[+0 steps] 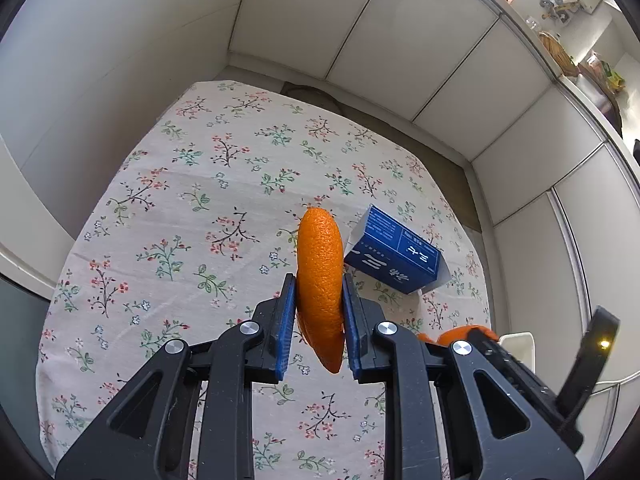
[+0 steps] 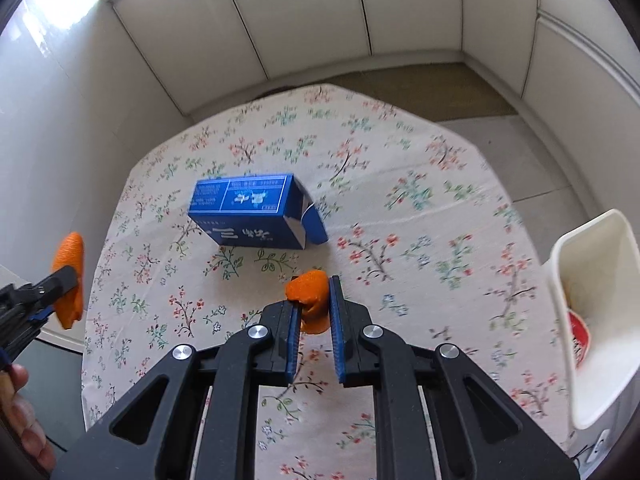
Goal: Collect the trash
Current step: 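Carry the small orange peel to the bin and open the right gripper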
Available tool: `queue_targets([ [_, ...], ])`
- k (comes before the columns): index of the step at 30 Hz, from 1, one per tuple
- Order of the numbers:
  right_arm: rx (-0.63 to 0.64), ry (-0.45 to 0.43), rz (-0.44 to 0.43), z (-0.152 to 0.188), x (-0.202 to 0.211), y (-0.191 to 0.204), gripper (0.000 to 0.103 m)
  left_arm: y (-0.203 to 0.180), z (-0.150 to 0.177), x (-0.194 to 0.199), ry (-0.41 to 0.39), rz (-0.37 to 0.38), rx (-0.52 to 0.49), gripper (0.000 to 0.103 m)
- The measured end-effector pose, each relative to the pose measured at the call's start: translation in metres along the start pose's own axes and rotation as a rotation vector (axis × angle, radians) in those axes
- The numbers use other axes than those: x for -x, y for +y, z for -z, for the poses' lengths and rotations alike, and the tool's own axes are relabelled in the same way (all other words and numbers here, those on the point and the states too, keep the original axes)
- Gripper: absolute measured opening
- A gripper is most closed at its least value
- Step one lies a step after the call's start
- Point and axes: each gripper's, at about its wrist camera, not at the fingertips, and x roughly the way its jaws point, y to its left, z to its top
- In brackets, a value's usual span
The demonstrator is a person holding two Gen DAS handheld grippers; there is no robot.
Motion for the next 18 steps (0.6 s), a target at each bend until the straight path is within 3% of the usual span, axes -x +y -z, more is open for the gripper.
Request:
queue_targets([
  [9, -0.013, -0.071, -0.005, -0.007, 0.045, -0.026, 0.013, -0.014, 0.006, 0.0, 0.0, 0.002, -0.032, 0.021],
  [18, -0.069, -0.14, 0.033, -0.011, 0.086, -0.077, 0.013, -0.035, 0.016, -0.003, 0.003, -0.011, -0.093, 0.021],
])
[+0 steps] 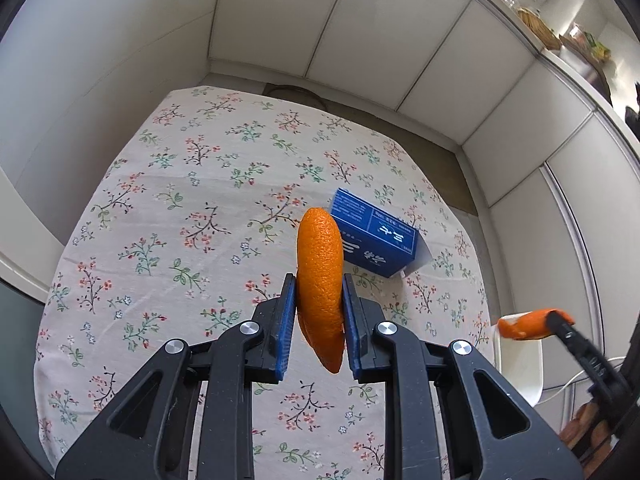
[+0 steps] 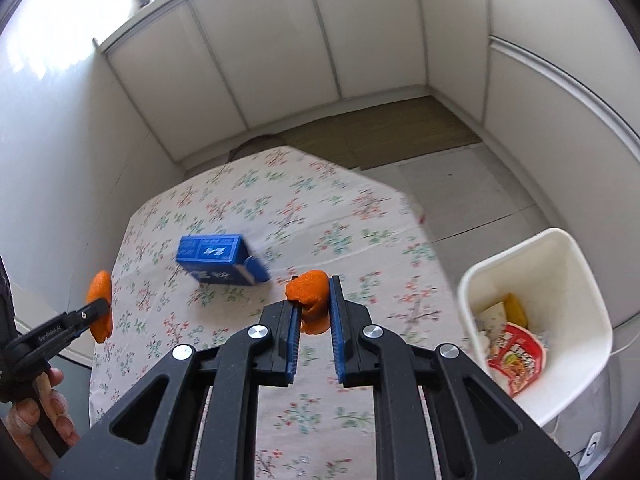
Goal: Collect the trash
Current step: 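Carry the small orange peel to the bin and open the right gripper, then carry the long orange peel over the bin and open the left gripper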
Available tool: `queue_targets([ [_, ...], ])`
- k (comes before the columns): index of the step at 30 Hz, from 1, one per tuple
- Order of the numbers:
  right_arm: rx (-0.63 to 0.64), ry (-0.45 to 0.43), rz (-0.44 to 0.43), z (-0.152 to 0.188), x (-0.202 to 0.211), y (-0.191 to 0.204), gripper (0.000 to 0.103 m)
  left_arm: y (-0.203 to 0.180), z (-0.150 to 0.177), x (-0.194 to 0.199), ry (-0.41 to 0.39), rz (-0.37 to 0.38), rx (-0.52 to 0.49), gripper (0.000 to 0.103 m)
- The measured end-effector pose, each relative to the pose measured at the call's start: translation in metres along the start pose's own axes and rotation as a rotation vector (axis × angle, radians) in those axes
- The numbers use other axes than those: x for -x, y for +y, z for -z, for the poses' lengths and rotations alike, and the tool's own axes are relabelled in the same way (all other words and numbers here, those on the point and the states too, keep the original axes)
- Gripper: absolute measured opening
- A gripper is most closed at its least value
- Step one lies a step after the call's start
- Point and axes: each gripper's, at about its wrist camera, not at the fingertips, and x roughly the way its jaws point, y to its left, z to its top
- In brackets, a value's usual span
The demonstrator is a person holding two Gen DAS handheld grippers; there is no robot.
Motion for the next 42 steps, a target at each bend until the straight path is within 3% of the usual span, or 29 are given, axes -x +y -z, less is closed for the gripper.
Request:
queue_targets([
  [8, -0.096, -0.045, 0.055, -0.005, 0.026, -0.062, 0.013, -0.021, 0.008, -0.009, 0.011, -0.02, -0.049, 0.021],
  [13, -0.114, -0.084, 0.142, -0.002, 0.041, -0.097, 0.013, -0.035, 0.013, -0.015, 0.017, -0.026, -0.075, 0.021],
  [22, -0.228, -0.056, 0.249, 0.009, 0.045, -0.173, 0.018, -0.063, 0.023, -0.023, 0.025, -0.033, -0.131, 0.021],
  [25, -0.265, -0.066, 0.257, 0.013, 0.051, -0.191, 0.032, -0.076, 0.027, -0.024, 0.025, -0.03, -0.151, 0.021],
  [26, -0.272, -0.076, 0.263, 0.014, 0.054, -0.196, 0.045, -0.08, 0.029, -0.024, 0.025, -0.026, -0.159, 0.021],
  [27, -0.275, -0.084, 0.267, 0.014, 0.057, -0.198, 0.051, -0.085, 0.031, -0.023, 0.023, -0.02, -0.169, 0.021],
  [31, -0.272, -0.117, 0.275, 0.018, 0.072, -0.209, 0.056, -0.115, 0.042, -0.018, 0.002, 0.013, -0.235, 0.021],
  [36, -0.271, -0.169, 0.349, 0.024, 0.093, -0.226, 0.071, -0.159, 0.056, -0.005, -0.043, 0.069, -0.327, 0.021],
  [42, -0.262, -0.209, 0.474, 0.031, 0.115, -0.25, 0.073, -0.228, 0.08, -0.003, -0.047, 0.157, -0.425, 0.021],
])
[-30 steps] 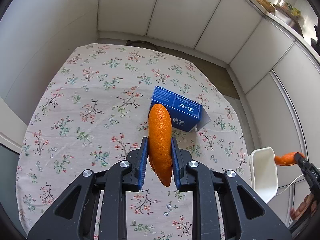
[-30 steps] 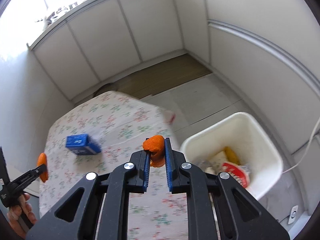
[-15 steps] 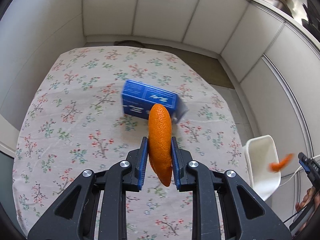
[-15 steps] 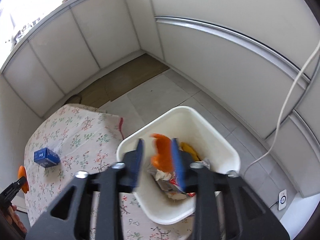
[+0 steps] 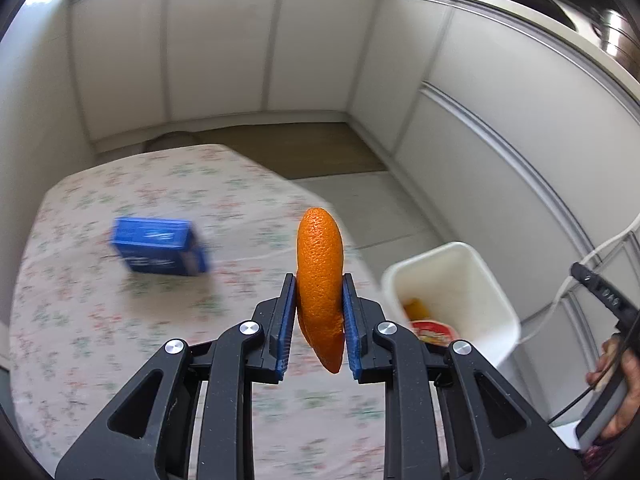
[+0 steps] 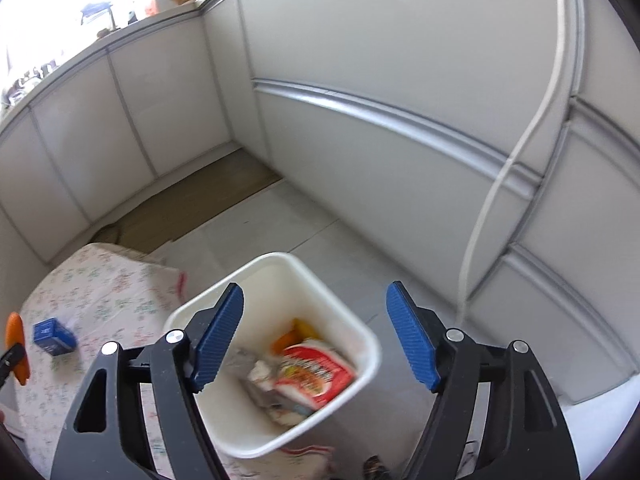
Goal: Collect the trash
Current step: 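Carry the long orange peel over the bin and open the left gripper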
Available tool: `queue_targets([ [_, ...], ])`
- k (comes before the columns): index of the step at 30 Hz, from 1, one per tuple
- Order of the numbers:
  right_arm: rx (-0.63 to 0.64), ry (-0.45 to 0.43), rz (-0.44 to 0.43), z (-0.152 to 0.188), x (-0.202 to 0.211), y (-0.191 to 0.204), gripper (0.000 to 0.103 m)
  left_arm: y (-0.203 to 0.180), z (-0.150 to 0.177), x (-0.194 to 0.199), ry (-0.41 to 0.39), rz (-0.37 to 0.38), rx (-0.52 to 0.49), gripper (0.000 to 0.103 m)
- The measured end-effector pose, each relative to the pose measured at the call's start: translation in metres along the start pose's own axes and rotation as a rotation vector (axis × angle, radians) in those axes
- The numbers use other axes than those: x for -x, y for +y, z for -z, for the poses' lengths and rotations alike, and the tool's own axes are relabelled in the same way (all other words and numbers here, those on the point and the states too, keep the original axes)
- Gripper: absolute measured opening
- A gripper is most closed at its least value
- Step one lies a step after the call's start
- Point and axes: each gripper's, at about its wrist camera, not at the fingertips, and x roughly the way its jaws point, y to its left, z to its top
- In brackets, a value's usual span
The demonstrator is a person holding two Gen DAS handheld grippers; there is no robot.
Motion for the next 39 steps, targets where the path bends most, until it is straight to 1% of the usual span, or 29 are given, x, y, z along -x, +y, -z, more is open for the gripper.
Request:
queue_targets([
  [3, -0.006, -0.016, 0.045, -0.001, 0.003, -0.014, 0.073, -0.033, -0.004, -0.008, 0.006, 0.046, -0.035, 0.021],
  [5, -0.019, -0.018, 0.068, 0.0, 0.003, -0.025, 0.077, -0.063, -0.007, -0.012, -0.004, 0.072, -0.08, 0.022],
  [9, -0.043, 0.004, 0.101, 0.0, -0.001, -0.047, 0.078, -0.11, -0.013, -0.019, -0.015, 0.114, -0.149, 0.022],
  [13, -0.09, 0.02, 0.12, 0.001, -0.005, -0.068, 0.079, -0.141, -0.018, -0.031, -0.014, 0.132, -0.19, 0.024],
  [17, -0.121, 0.021, 0.124, 0.001, -0.006, -0.081, 0.081, -0.162, -0.023, -0.044, 0.015, 0.149, -0.221, 0.025],
  [18, -0.122, 0.019, 0.126, 0.001, -0.005, -0.082, 0.082, -0.166, -0.023, -0.047, 0.022, 0.152, -0.229, 0.027],
  [19, -0.122, 0.018, 0.127, 0.002, -0.004, -0.082, 0.083, -0.169, -0.023, -0.05, 0.027, 0.153, -0.235, 0.033],
  [22, -0.121, 0.017, 0.124, 0.001, -0.004, -0.081, 0.084, -0.175, -0.022, -0.055, 0.033, 0.15, -0.246, 0.047],
  [23, -0.121, 0.015, 0.121, 0.001, -0.003, -0.08, 0.084, -0.176, -0.021, -0.054, 0.032, 0.146, -0.252, 0.049],
  [25, -0.12, 0.011, 0.114, 0.001, -0.002, -0.077, 0.084, -0.175, -0.018, -0.053, 0.024, 0.122, -0.265, 0.056],
  [27, -0.113, 0.011, 0.104, 0.0, -0.001, -0.073, 0.084, -0.172, -0.017, -0.051, 0.012, 0.086, -0.276, 0.06],
  [29, -0.1, 0.01, 0.098, 0.0, -0.001, -0.067, 0.084, -0.167, -0.017, -0.048, 0.003, 0.065, -0.278, 0.066],
  [31, -0.086, 0.006, 0.095, 0.0, 0.0, -0.06, 0.084, -0.158, -0.017, -0.045, -0.014, 0.03, -0.272, 0.078],
  [34, -0.068, 0.0, 0.082, 0.0, 0.001, -0.048, 0.084, -0.144, -0.015, -0.038, -0.043, -0.022, -0.27, 0.087],
  [35, -0.06, 0.0, 0.077, -0.001, 0.002, -0.043, 0.084, -0.137, -0.014, -0.037, -0.048, -0.039, -0.266, 0.088],
  [37, -0.033, -0.002, 0.064, 0.0, 0.003, -0.029, 0.084, -0.123, -0.012, -0.036, -0.044, -0.066, -0.257, 0.091],
  [39, -0.007, -0.007, 0.054, -0.001, 0.004, -0.015, 0.084, -0.108, -0.009, -0.037, -0.03, -0.094, -0.245, 0.092],
])
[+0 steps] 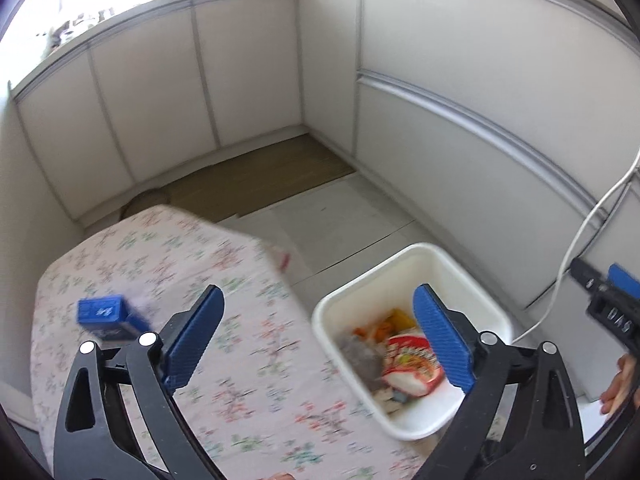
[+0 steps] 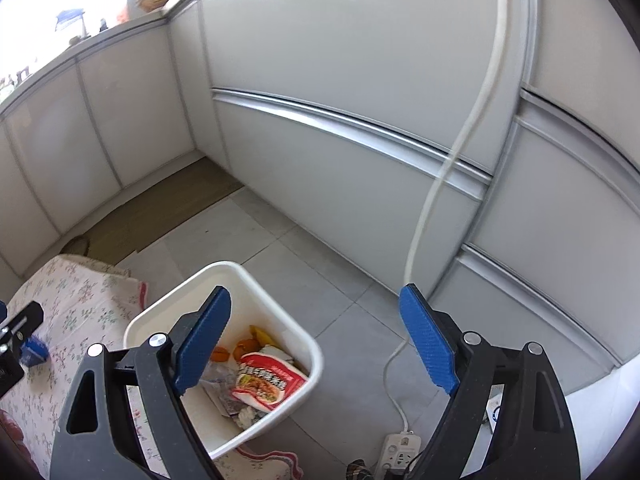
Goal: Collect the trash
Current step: 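Carry the long orange peel over the bin and open the left gripper, then reach the right gripper to the blue milk box and grasp it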
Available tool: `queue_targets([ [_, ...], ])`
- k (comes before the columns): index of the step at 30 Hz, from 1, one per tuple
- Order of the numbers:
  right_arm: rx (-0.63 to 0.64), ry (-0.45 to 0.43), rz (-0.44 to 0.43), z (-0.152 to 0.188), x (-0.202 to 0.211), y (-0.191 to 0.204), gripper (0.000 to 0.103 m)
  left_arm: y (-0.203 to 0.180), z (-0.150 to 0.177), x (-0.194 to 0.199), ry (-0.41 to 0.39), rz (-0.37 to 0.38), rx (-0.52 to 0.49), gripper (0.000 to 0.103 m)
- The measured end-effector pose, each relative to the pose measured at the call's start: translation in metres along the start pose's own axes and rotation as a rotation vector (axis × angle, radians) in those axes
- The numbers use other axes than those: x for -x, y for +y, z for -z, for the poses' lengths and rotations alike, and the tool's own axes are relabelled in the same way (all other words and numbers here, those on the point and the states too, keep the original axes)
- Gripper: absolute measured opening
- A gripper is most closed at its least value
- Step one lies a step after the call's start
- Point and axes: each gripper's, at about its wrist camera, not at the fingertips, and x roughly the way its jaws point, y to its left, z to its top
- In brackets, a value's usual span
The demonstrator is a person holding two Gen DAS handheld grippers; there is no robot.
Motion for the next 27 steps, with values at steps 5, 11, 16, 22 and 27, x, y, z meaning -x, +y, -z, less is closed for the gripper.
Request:
queue_targets([
  [5, 0.07, -0.036, -0.04, 0.002, 0.009, 0.037, 0.09, 0.047, 0.024, -0.005, 0.053, -0.068, 0.036, 0.093],
  [11, 0.175, -0.045, -0.099, 0.009, 0.017, 0.088, 0.09, 0.114, 0.059, -0.002, 0.116, -0.146, 0.092, 0.093],
  [16, 0.306, -0.066, -0.159, 0.019, 0.022, 0.136, 0.092, 0.175, 0.086, 0.004, 0.175, -0.191, 0.192, 0.093],
  [22, 0.487, -0.062, -0.271, 0.034, 0.022, 0.207, 0.092, 0.243, 0.116, 0.007, 0.243, -0.23, 0.366, 0.093],
  [27, 0.635, -0.064, -0.417, 0.041, 0.027, 0.273, 0.092, 0.285, 0.132, 0.016, 0.271, -0.265, 0.446, 0.093],
])
